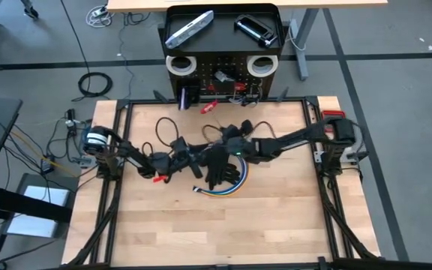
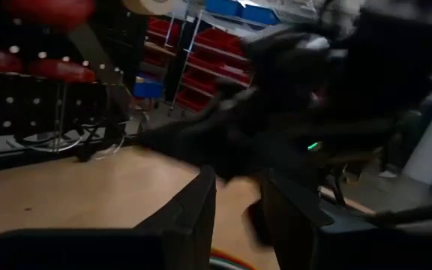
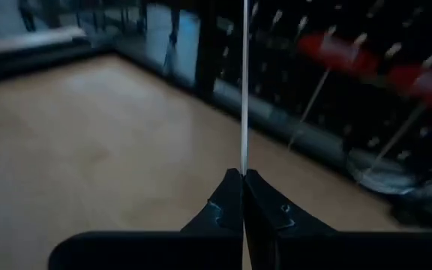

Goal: Hang tools onto peg board
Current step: Hang the red allen wrench on the peg board

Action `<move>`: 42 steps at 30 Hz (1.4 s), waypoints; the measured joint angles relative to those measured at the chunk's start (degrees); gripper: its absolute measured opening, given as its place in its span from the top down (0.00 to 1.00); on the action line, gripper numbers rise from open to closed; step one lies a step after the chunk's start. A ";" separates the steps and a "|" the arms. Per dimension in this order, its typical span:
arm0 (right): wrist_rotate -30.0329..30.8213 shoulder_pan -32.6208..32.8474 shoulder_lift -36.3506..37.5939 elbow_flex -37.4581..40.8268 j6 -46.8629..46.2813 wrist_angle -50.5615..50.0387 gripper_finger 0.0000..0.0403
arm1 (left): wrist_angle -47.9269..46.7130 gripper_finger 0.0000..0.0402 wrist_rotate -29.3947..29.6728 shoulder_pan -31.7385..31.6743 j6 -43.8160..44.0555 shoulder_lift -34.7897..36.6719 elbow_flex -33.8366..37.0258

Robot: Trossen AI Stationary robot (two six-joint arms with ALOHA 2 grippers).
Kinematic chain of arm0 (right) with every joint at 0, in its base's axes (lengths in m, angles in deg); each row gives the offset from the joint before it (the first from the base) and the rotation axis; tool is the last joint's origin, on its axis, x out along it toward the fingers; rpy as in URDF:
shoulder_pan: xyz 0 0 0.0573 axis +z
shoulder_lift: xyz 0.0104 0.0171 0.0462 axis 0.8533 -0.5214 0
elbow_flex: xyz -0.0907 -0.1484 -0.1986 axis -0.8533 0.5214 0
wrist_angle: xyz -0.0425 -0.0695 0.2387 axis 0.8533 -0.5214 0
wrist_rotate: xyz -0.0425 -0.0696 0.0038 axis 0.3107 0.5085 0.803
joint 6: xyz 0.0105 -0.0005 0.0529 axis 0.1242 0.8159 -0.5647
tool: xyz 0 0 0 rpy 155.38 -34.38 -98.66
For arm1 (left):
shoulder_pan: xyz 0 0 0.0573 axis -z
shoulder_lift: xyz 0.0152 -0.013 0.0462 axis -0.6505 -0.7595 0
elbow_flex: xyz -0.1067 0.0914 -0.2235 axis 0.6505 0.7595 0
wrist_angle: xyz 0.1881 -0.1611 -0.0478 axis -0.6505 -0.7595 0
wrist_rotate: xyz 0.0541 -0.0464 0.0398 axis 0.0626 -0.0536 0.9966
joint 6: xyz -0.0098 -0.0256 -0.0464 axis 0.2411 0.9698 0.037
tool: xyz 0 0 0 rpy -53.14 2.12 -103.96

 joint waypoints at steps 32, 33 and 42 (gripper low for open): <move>-21.98 -20.20 -8.28 -9.59 -18.00 -8.54 0.98 | -5.64 0.71 0.08 2.49 -3.04 -0.09 0.07; -23.29 -20.46 -8.28 -9.59 -17.93 -8.56 0.98 | -5.62 0.71 0.29 2.49 -3.04 -0.09 0.07; -24.85 -21.59 -8.28 -9.59 -15.24 -7.25 0.98 | -5.68 0.71 1.11 2.49 -3.06 -0.09 0.07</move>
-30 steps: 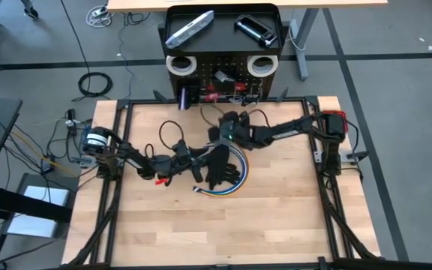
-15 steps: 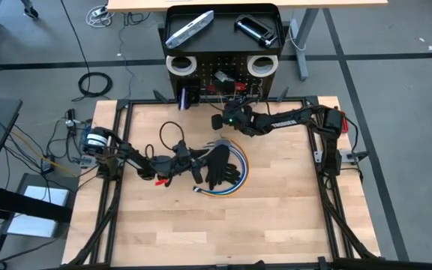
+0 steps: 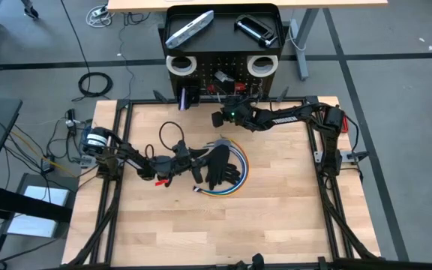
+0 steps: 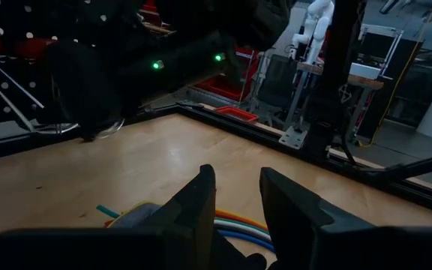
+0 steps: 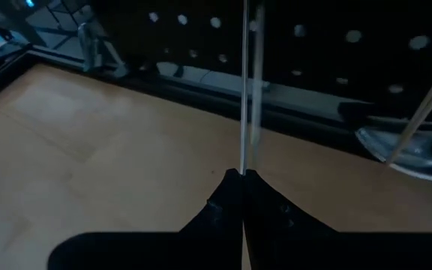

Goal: Hang tools onto peg board
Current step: Hang the red allen wrench on the peg board

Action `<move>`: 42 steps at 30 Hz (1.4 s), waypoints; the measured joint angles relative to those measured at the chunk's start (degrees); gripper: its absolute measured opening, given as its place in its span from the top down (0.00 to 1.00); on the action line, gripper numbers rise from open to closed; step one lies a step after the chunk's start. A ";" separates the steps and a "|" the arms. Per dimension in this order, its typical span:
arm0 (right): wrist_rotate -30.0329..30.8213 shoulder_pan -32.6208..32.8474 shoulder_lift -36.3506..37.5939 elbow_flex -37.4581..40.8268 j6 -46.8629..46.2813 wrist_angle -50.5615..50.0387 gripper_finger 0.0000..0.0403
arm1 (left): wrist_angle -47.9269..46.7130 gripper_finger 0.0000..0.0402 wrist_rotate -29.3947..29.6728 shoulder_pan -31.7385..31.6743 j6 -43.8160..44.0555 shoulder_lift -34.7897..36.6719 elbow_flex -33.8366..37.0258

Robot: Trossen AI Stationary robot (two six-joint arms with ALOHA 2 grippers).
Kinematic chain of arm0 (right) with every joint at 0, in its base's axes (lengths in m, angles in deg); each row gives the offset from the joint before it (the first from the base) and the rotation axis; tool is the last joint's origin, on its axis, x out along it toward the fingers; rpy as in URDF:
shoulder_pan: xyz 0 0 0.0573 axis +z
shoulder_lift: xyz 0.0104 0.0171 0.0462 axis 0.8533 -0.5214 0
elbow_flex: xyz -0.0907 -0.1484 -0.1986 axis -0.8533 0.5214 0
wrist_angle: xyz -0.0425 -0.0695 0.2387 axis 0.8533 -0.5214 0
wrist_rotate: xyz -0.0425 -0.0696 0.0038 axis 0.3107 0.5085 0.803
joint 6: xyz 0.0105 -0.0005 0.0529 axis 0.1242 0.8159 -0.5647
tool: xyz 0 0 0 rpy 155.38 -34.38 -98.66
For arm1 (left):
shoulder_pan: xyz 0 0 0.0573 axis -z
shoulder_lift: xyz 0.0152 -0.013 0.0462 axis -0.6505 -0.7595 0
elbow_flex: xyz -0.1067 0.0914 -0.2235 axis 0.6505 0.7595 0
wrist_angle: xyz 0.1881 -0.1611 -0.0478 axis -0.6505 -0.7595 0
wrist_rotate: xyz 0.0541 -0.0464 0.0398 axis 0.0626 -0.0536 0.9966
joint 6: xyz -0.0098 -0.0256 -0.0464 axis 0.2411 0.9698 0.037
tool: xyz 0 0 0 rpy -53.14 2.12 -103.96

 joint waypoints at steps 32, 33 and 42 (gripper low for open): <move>-11.25 -4.30 0.02 0.00 0.23 0.23 0.96 | 0.00 0.71 0.07 -0.02 0.00 0.00 -0.02; -11.26 -4.32 0.02 0.00 0.20 0.27 0.95 | 0.00 0.71 0.07 -0.02 -0.02 0.00 -0.02; -12.24 -5.09 0.02 0.00 -0.37 0.38 0.84 | -0.02 0.71 0.07 -0.02 -0.01 0.00 -0.04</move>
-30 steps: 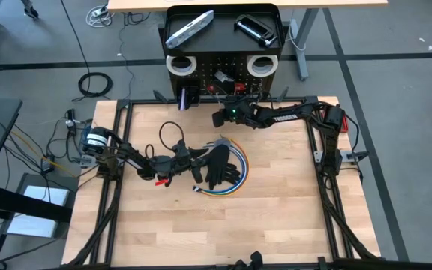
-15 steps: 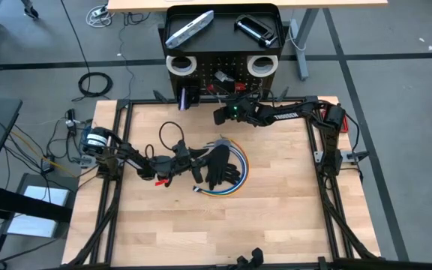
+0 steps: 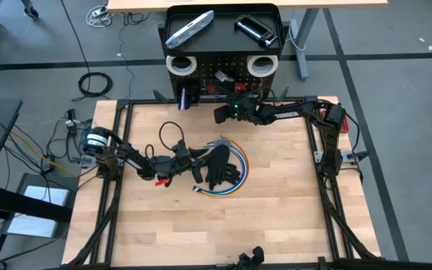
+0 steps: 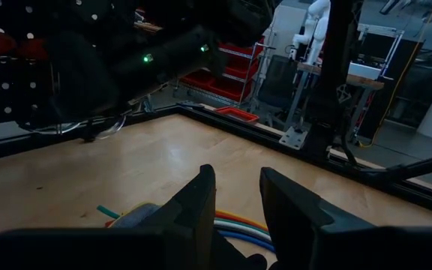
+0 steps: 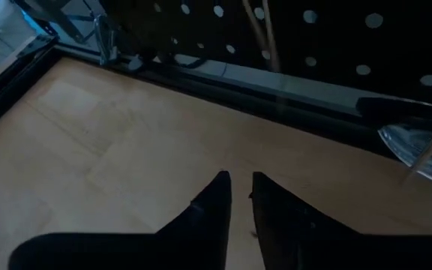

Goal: Hang tools onto peg board
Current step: Hang the red allen wrench on the peg board

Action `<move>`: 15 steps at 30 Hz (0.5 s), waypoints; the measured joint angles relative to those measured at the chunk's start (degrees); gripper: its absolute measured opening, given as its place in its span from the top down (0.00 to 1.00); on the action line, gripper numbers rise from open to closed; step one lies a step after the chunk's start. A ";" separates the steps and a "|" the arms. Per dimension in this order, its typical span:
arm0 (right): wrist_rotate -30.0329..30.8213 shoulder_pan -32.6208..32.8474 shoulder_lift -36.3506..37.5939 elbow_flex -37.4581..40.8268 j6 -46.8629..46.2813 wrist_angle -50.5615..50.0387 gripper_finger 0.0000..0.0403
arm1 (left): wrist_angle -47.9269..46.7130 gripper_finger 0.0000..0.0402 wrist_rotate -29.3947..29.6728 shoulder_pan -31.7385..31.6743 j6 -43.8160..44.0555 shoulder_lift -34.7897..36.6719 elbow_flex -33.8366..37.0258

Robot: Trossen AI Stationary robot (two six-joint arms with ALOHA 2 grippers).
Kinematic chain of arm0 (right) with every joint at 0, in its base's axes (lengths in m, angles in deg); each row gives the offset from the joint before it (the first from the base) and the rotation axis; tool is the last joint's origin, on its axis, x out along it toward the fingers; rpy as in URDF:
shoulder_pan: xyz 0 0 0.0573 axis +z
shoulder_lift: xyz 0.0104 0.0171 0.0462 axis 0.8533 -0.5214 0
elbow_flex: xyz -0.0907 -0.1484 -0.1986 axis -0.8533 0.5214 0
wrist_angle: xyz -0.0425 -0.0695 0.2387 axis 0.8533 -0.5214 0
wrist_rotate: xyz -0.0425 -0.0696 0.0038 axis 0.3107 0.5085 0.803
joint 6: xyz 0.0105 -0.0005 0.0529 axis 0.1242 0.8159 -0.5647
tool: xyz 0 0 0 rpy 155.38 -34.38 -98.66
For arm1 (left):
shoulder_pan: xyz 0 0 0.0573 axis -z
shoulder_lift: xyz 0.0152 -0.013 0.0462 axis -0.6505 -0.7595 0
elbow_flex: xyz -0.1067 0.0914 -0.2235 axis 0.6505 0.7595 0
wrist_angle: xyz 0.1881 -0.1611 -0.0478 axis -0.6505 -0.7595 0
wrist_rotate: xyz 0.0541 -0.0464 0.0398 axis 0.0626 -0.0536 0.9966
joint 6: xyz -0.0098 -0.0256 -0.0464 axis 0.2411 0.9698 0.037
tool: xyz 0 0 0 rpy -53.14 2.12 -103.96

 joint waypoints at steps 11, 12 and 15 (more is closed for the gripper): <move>-0.21 -0.53 0.00 0.04 0.82 4.39 0.81 | -0.04 0.71 0.00 0.00 0.00 0.00 0.00; -0.23 -0.57 0.00 0.04 0.86 4.42 0.81 | -0.10 0.71 0.00 0.00 0.01 0.00 0.00; -1.49 -0.61 0.00 0.04 3.07 4.11 0.81 | -0.15 0.71 0.00 0.00 0.00 0.00 0.00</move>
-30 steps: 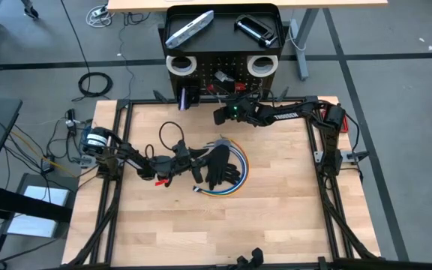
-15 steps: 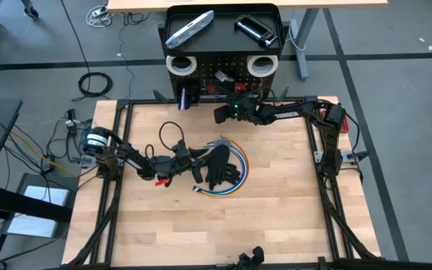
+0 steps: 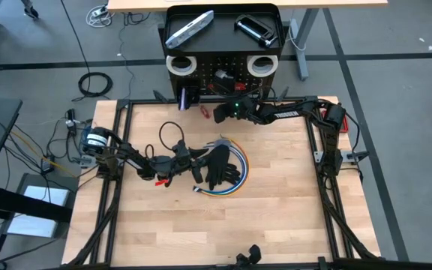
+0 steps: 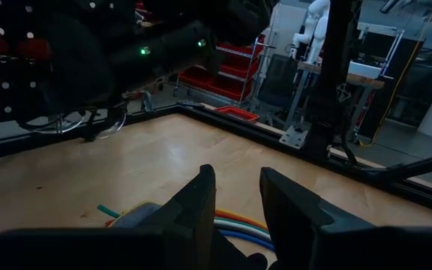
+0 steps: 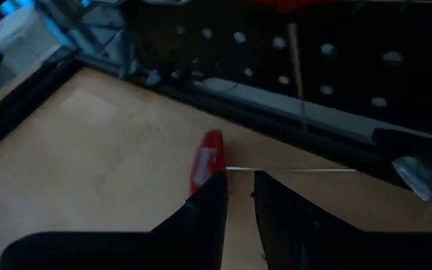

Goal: Hang tools onto peg board
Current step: Hang the red allen wrench on the peg board

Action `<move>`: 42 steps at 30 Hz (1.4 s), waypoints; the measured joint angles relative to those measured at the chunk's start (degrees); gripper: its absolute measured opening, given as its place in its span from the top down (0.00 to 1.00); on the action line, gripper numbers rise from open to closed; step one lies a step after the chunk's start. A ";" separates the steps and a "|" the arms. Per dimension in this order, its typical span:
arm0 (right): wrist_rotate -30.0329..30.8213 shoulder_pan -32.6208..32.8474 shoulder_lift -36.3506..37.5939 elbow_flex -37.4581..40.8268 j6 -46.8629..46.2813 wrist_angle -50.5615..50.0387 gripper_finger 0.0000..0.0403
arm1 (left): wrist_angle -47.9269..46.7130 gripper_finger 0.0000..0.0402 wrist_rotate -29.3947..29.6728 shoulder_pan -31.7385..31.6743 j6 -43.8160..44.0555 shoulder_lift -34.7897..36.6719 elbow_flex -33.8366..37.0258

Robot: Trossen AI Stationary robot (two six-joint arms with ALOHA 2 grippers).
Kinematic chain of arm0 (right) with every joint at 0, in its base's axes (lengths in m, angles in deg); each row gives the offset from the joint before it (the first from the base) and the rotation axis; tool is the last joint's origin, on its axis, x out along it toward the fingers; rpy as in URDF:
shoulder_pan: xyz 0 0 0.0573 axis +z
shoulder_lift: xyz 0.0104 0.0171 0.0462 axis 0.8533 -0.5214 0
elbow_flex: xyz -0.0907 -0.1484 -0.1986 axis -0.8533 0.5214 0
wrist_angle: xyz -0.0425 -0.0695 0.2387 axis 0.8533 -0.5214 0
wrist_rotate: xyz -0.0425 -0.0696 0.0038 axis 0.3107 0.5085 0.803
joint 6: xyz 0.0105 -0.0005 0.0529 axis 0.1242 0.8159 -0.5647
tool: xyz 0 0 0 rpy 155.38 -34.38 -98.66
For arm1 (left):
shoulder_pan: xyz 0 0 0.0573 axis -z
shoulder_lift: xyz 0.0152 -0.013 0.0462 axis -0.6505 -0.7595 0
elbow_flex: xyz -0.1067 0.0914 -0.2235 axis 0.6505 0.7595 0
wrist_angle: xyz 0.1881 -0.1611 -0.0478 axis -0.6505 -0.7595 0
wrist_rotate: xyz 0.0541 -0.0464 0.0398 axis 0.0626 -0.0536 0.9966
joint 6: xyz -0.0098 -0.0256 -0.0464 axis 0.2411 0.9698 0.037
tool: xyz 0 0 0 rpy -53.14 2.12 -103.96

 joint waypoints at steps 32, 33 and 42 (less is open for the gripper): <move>23.17 35.57 29.68 19.53 18.12 -8.73 0.85 | 1.29 0.69 4.05 -3.15 -2.92 2.74 12.39; 24.18 37.29 31.90 21.10 17.77 -8.40 0.84 | -1.04 0.68 2.55 -4.40 -2.90 3.22 12.08; 30.86 44.38 44.57 33.00 13.15 -6.68 0.80 | -37.65 0.54 -9.72 -14.77 -4.55 3.96 -5.07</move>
